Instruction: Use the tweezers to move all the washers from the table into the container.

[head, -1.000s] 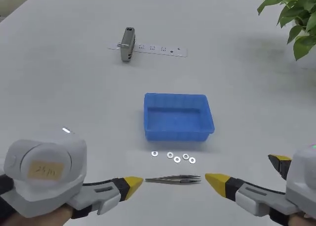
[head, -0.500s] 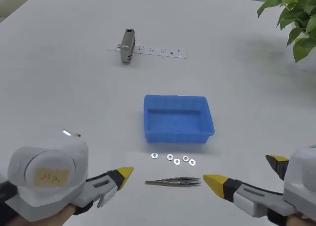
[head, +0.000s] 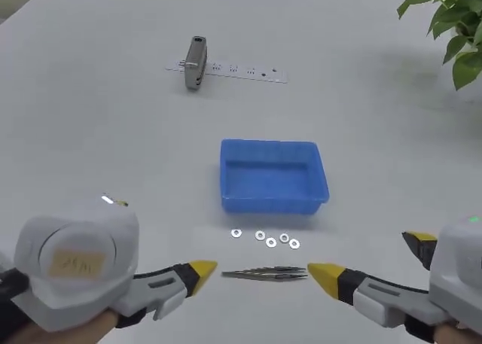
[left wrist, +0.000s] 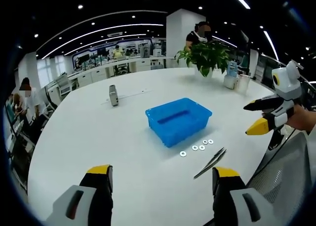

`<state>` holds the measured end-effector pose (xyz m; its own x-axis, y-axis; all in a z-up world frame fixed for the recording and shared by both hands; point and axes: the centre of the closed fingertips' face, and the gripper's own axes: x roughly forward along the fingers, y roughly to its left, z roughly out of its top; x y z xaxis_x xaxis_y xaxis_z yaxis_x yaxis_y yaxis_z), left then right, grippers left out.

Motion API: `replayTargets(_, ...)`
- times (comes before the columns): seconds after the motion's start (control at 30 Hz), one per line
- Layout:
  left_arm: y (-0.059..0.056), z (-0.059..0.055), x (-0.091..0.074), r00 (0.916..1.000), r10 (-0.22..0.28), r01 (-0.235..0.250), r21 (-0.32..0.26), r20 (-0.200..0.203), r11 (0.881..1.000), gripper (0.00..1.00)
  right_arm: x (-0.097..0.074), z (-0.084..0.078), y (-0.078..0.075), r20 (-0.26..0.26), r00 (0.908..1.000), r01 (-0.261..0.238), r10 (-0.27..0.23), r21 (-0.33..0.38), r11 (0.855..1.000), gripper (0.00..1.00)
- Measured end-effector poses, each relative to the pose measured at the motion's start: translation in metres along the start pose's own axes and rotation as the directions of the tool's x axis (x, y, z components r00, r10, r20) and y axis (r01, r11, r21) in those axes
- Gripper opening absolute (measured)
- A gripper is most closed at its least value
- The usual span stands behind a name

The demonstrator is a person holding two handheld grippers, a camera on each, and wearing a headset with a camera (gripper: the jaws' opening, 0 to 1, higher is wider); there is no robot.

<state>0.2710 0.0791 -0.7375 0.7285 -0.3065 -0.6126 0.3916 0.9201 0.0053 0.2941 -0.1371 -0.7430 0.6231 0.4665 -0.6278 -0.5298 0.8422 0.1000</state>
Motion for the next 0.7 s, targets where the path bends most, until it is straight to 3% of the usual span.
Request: replayTargets(0.7, -0.016, -0.004, 0.015, 0.9959, -0.078, 0.081, 0.064, -0.046, 0.995, 0.75, 0.006, -0.006, 0.004, -0.016, 0.9997, -0.017, 0.017, 0.008, 1.0, 0.88)
